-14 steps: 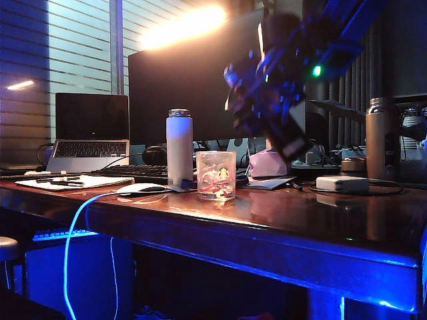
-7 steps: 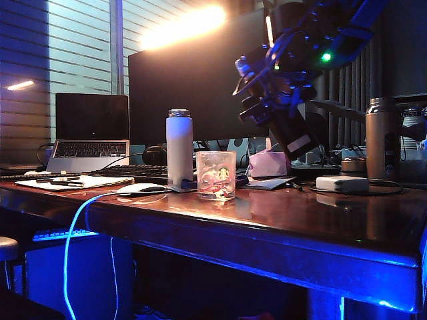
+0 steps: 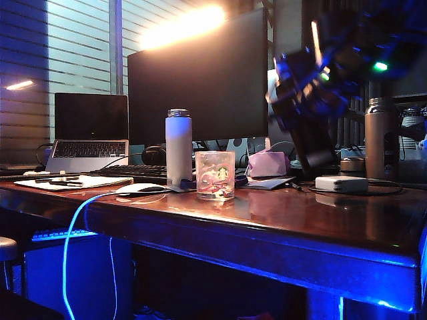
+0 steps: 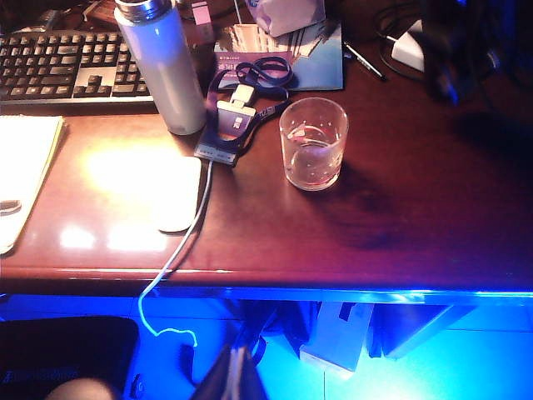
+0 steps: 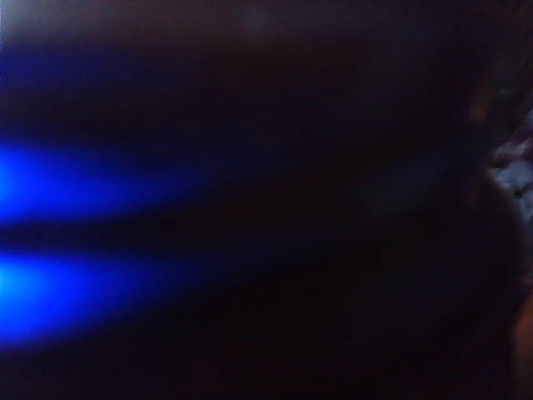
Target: Pick up the black thermos, pour a little water from inside into the glass cup, then place the black thermos back on the table.
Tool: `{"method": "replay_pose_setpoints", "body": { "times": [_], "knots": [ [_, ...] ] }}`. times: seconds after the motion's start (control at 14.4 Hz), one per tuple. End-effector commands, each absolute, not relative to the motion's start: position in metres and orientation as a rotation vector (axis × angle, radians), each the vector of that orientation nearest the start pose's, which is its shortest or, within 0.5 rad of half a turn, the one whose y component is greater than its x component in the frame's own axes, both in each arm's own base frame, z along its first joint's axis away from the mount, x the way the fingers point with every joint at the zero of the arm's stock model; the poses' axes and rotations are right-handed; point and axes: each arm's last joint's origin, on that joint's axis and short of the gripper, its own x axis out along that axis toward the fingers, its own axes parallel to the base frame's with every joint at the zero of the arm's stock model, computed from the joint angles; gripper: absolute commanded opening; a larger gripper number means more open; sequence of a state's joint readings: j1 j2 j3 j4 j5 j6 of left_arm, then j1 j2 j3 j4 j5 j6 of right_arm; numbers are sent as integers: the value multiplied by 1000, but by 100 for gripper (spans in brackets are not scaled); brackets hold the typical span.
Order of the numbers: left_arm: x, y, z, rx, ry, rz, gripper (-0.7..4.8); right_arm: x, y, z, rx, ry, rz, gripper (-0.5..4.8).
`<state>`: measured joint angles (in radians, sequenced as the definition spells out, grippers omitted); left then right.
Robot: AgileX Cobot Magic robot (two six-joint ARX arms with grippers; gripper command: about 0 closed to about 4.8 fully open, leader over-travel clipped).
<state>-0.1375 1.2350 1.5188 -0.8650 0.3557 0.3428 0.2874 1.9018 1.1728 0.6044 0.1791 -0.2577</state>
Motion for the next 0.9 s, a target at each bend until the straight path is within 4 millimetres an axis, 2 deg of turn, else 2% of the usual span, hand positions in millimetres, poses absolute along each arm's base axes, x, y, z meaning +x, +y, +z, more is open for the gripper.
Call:
{"method": "replay_pose_setpoints", "body": {
  "times": [0.07,0.28,0.63,0.9],
  "knots": [
    [226,-42,430,262,479,-576,22,395,115,238,-166,-49,197,25],
    [226,-42,430,262,479,-576,22,385,114,224,-92,-59,216,25],
    [226,-42,430,261,479,-576,22,371,112,200,-84,-31,274,25],
    [226,-42,430,261,479,-576,22,369,111,197,-16,-18,273,35]
  ]
}}
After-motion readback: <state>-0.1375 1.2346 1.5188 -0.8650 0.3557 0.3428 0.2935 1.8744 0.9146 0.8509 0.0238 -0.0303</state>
